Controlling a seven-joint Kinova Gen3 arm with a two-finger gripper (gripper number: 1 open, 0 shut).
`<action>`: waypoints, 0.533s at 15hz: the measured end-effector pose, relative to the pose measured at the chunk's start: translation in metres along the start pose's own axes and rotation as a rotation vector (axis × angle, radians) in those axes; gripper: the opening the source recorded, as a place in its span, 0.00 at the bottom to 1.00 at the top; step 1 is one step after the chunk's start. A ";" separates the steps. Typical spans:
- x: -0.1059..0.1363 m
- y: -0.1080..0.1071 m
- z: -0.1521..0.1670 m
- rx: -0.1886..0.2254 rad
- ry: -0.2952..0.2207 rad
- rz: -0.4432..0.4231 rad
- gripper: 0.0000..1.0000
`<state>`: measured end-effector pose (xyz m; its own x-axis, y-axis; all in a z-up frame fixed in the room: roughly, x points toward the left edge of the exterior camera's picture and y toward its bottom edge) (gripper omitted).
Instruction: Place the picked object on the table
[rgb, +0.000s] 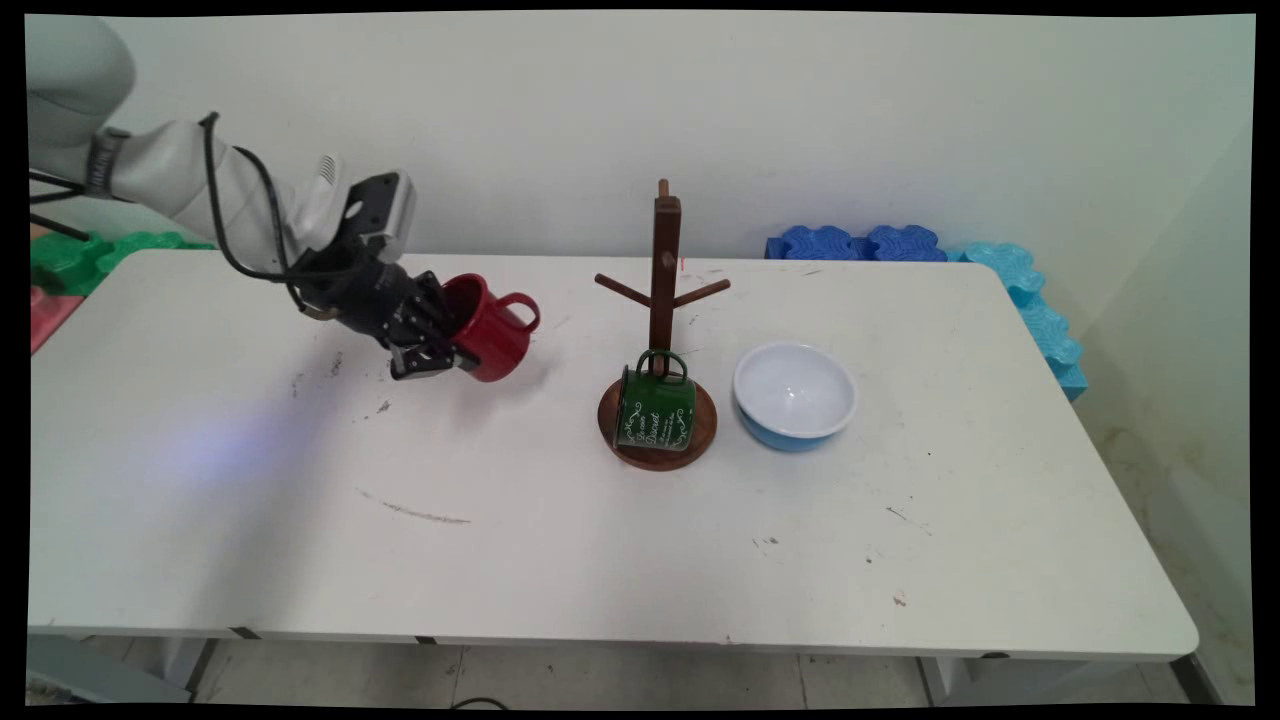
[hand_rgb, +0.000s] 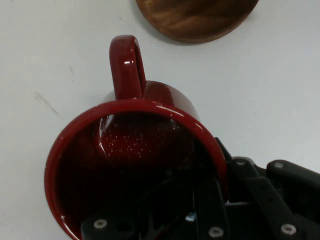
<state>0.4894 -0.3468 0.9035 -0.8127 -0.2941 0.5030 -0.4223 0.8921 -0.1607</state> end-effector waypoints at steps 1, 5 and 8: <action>0.000 -0.001 0.003 0.001 -0.004 0.012 0.00; 0.002 -0.009 0.022 0.002 -0.033 0.082 0.00; 0.004 -0.013 0.036 0.005 -0.054 0.121 0.00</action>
<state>0.4778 -0.3721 0.8773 -0.8782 -0.2024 0.4333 -0.3217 0.9204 -0.2220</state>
